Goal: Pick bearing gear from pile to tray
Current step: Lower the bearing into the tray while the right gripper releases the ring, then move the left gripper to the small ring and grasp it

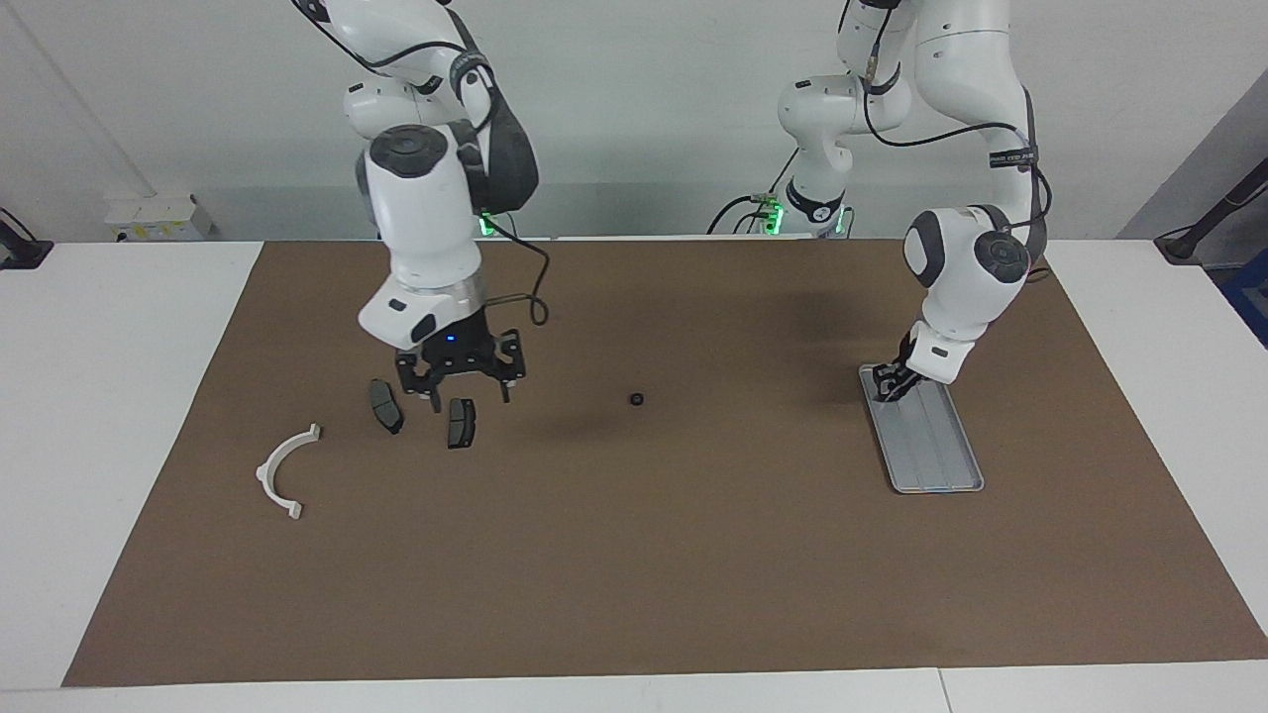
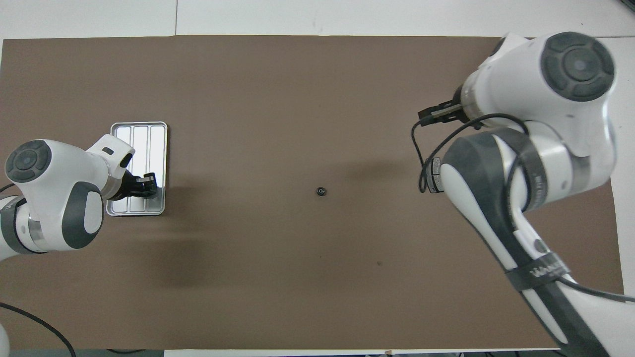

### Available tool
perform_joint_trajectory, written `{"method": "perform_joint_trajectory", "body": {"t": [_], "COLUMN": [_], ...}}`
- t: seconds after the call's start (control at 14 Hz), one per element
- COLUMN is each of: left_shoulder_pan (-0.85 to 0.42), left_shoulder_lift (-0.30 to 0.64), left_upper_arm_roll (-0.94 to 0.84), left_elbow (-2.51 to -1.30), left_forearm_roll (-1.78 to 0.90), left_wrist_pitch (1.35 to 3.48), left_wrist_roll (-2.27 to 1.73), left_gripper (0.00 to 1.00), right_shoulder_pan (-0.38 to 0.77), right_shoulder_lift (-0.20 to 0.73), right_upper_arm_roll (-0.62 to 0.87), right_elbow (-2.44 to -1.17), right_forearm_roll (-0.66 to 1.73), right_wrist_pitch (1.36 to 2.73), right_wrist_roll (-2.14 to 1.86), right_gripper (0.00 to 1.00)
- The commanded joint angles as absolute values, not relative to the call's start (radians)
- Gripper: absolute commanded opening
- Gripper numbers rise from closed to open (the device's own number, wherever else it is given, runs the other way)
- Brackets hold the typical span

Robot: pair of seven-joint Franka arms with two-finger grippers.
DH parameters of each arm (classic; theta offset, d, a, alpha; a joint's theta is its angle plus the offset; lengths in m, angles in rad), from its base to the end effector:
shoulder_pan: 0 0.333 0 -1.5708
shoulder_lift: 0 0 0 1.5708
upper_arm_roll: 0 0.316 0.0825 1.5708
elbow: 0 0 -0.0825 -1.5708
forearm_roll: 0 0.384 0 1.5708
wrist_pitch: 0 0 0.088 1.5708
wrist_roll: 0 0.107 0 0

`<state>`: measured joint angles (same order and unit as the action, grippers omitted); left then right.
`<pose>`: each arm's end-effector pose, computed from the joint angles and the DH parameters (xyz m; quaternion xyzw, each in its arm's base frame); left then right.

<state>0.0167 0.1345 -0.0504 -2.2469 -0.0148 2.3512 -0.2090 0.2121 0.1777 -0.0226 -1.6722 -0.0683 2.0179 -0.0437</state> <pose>0.5329 -0.0181 0.3041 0.9955 0.0930 -0.0160 0.0067 0.6228 0.1164 0.5124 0.9876 0.1282 0.0861 0.0277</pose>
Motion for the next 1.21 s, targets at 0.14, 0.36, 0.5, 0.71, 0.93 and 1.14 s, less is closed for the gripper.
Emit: {"method": "perform_joint_trajectory", "body": {"t": [0.14,0.36,0.5,0.71,0.93,1.14], "left_shoulder_pan": [0.006,0.006,0.008,0.003,-0.098,-0.214], "left_shoulder_lift": [0.123,0.124,0.132,0.170,0.183,0.204], "left_upper_arm_roll": [-0.041,-0.041,-0.041,-0.043,-0.044,-0.044], "left_elbow": [-2.270,-2.263,-2.212,-2.055,-2.006,-1.953], "left_forearm_roll": [-0.006,-0.006,-0.006,-0.015,-0.015,-0.015], "left_wrist_pitch": [2.373,2.368,2.332,2.196,2.180,2.162], "left_wrist_roll": [-0.212,-0.213,-0.216,-0.244,-0.426,-0.616], "left_gripper": [0.44,0.57,0.55,0.54,0.54,0.55], "right_shoulder_pan": [0.103,0.013,0.005,0.005,-0.003,0.002], "right_shoulder_lift": [0.029,-0.005,-0.015,-0.052,-0.067,-0.075], "right_upper_arm_roll": [-0.011,-0.023,-0.026,-0.032,-0.031,-0.029], "right_elbow": [-1.681,-1.643,-1.609,-1.600,-1.611,-1.623], "right_forearm_roll": [-0.141,-0.007,-0.009,-0.006,0.000,0.000], "right_wrist_pitch": [1.838,1.690,1.599,1.537,1.532,1.531], "right_wrist_roll": [-0.247,-0.149,-0.114,-0.110,-0.084,-0.049], "right_gripper": [1.00,1.00,1.00,1.00,1.00,1.00]}}
